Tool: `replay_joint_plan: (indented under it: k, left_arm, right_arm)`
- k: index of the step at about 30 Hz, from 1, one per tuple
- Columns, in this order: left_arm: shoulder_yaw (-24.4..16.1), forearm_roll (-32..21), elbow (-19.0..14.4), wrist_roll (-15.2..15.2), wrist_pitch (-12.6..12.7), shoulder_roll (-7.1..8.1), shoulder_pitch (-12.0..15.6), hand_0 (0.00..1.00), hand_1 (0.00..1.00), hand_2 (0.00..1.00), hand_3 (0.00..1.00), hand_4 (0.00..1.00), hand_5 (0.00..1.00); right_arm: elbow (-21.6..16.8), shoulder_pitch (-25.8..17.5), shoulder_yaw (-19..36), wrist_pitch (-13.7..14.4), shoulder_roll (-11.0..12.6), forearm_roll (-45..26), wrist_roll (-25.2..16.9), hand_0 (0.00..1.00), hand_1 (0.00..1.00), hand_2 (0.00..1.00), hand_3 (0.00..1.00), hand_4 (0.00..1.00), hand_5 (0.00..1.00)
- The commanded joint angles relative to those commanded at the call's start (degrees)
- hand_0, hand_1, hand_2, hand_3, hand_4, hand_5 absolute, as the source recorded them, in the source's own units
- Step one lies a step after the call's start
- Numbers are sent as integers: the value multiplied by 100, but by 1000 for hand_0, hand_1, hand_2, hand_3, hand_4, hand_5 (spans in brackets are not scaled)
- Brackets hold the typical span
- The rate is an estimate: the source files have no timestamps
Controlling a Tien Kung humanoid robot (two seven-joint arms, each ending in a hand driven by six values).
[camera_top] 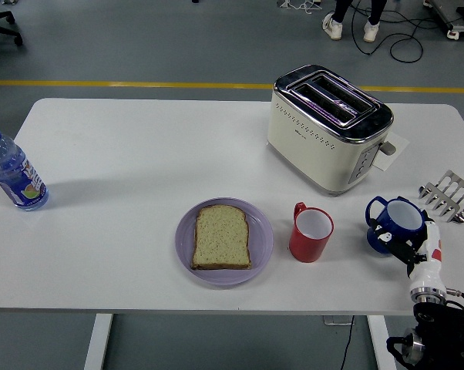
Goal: Pick up the cup,pour liquid into bread,place the cup on the desk
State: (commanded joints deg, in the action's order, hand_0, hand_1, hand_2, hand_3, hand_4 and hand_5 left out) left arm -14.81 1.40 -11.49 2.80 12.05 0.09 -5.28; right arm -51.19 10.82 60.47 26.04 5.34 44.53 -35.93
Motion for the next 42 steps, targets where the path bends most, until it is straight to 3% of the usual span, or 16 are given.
replay_joint_plan:
  k: [6, 10, 11, 23, 27, 32, 38, 42]
  left_arm:
    - [-8, 4, 1, 1, -2, 4, 0, 634, 644, 653, 506, 240, 854]
    - [-14, 15, 1, 0, -2, 7, 2, 634, 644, 653, 506, 240, 854]
    - [-17, 17, 1, -1, -1, 7, 2, 633, 645, 653, 506, 241, 856]
    - [-27, 26, -1, -3, 0, 20, 24, 635, 645, 653, 506, 241, 855]
    - [-16, 6, 1, -3, -2, 23, 44, 635, 645, 653, 506, 241, 855]
    - [6, 5, 3, -4, 0, 30, 67, 635, 645, 653, 506, 241, 855]
    - [11, 1, -1, -6, 2, 35, 76, 635, 645, 653, 506, 239, 852]
    - [12, -10, 1, -5, 1, 37, 80, 634, 645, 653, 506, 239, 853]
  right_arm:
    - [-301, -66, 109, -16, 52, 217, 157, 409, 377, 522, 507, 767, 2]
    - [-583, -115, 255, -198, 111, 831, 794, 409, 377, 522, 507, 767, 2]
    - [-673, -130, 284, -186, 128, 960, 872, 506, 385, 511, 477, 619, 2]
    - [-1629, -194, 446, 177, 366, 1262, 824, 489, 358, 484, 461, 622, 2]
    - [-1935, -105, 360, 408, 509, 1299, 1207, 489, 358, 484, 461, 622, 2]
    - [-2642, 97, 187, 723, 795, 1723, 2040, 489, 348, 484, 470, 639, 2]
    - [-3302, 246, 82, 706, 1021, 2148, 2918, 486, 349, 490, 480, 649, 2]
    - [-3552, 347, 9, 479, 1115, 2529, 3370, 495, 358, 498, 495, 651, 2]
